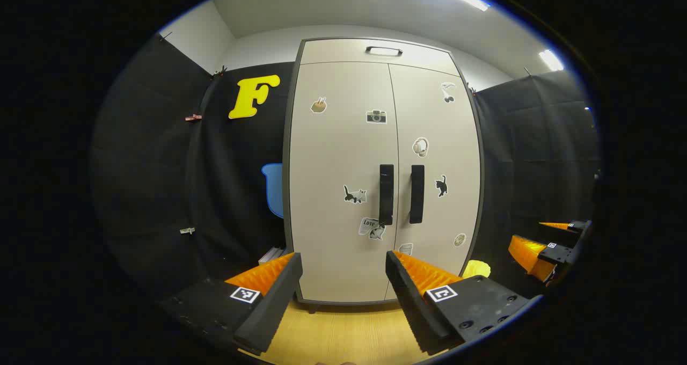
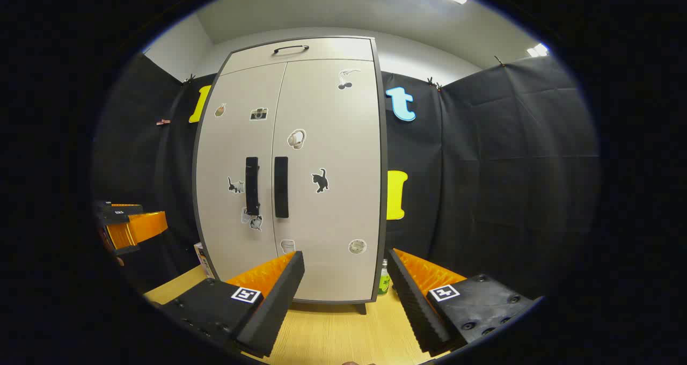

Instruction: Open the right door of the double-door shoe cabinet with the right hand, and open the left door with the left hand.

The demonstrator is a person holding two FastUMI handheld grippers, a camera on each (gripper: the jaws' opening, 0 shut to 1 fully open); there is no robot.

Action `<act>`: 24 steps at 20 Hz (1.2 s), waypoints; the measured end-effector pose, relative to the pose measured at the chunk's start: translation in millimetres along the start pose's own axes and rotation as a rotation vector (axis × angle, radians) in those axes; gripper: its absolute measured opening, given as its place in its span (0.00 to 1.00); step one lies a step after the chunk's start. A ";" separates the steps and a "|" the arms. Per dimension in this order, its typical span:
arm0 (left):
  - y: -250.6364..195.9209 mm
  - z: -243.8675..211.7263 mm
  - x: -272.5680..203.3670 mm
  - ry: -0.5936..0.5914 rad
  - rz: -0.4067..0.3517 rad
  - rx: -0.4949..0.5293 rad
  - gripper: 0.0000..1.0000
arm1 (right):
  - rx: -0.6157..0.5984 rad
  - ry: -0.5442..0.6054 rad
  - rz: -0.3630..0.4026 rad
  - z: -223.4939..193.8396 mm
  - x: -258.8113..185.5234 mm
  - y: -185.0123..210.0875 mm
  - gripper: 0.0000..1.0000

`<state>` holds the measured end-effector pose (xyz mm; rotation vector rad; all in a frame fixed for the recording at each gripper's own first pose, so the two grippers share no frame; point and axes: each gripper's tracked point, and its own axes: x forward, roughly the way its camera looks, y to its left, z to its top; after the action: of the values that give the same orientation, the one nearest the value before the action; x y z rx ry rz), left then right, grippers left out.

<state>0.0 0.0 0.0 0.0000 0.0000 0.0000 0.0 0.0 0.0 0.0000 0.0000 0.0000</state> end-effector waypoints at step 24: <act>22.9 -14.0 4.6 0.019 0.030 -0.007 0.96 | -0.001 0.008 0.043 9.3 23.3 29.9 0.98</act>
<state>4.6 22.9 -14.0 -0.0075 0.0191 0.0298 23.3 29.9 9.3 -0.0013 0.0079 0.0427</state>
